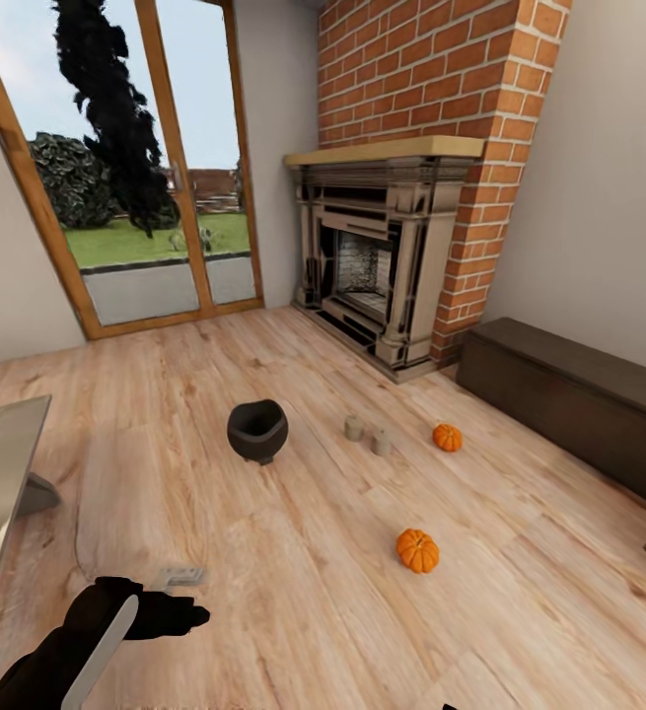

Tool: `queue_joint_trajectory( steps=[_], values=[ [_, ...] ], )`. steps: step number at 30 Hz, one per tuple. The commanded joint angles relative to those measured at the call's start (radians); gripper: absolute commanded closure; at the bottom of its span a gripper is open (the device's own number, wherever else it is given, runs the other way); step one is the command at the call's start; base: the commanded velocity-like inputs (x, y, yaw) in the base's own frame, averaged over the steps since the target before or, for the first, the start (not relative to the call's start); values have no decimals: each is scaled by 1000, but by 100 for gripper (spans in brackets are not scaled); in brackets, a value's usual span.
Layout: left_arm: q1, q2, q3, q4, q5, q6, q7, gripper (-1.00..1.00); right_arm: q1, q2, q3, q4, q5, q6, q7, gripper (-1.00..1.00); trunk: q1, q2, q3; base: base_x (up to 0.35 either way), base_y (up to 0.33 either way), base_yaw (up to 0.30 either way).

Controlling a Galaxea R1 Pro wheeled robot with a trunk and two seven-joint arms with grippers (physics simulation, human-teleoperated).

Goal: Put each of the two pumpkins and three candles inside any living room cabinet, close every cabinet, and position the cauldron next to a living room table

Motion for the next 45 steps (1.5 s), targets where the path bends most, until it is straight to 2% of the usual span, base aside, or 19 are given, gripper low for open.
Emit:
queue_joint_trajectory(
  steps=[1,15,45],
  values=[
    [-1,0,-1,-1,-6,3,-6,-100,0,-1,6,-1,-10,2,0,-100,0,0,-1,0,36,273],
    [-1,0,-1,0,-6,3,-6,-100,0,-1,6,-1,-10,4,0,-100,0,0,-1,0,74,108],
    [-1,-1,-1,0,-7,2,-4,-100,0,-1,8,-1,-10,2,0,-100,0,0,-1,24,43,19]
  ],
)
